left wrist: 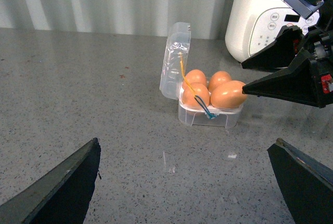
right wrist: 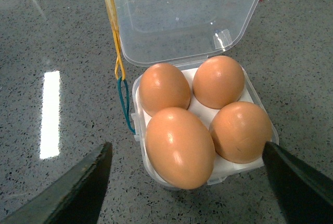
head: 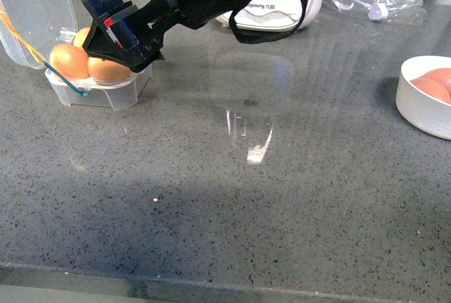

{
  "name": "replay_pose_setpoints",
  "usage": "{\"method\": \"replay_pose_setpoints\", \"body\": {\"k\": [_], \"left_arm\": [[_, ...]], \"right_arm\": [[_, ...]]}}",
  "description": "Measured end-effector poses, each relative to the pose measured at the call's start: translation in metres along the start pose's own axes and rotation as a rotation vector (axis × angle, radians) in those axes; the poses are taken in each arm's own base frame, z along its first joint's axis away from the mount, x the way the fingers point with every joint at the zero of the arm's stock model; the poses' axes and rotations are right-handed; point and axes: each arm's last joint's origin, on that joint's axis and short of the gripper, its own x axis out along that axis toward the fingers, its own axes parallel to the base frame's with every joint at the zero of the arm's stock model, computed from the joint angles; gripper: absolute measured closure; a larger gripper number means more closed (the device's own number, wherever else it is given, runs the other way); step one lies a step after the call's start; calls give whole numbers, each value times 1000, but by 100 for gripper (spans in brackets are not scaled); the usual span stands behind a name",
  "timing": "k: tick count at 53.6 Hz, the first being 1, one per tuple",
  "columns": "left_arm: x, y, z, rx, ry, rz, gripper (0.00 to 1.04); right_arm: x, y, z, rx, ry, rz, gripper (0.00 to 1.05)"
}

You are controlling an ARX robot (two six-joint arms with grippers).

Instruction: Put egg into box

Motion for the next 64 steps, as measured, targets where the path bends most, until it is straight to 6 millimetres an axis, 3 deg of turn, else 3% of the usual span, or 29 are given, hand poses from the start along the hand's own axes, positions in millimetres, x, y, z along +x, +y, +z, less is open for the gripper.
{"method": "replay_pose_setpoints", "body": {"k": [3,16,24,33,43,52,61,64], "left_arm": [[0,0,0,0,0,0,7],[0,0,0,0,0,0,7],[0,0,0,0,0,0,7],[0,0,0,0,0,0,7],[0,0,0,0,0,0,7],[0,0,0,0,0,0,7],[0,0,0,0,0,0,7],[0,0,0,0,0,0,7]], "right_arm": [[-3,0,1,4,-5,-6,5],[-32,-3,11,5,-56,-60,7],[-72,-4,20,10,-110,-148,7],[-117,0,13,60,-154,-322,7],[-168,5,-5,174,-171,-607,7],[-232,20,-33,254,-220,-889,7],[-286,48,-68,290,-279,-1072,7],[-305,62,-88,303,-293,-1150,7]]}}
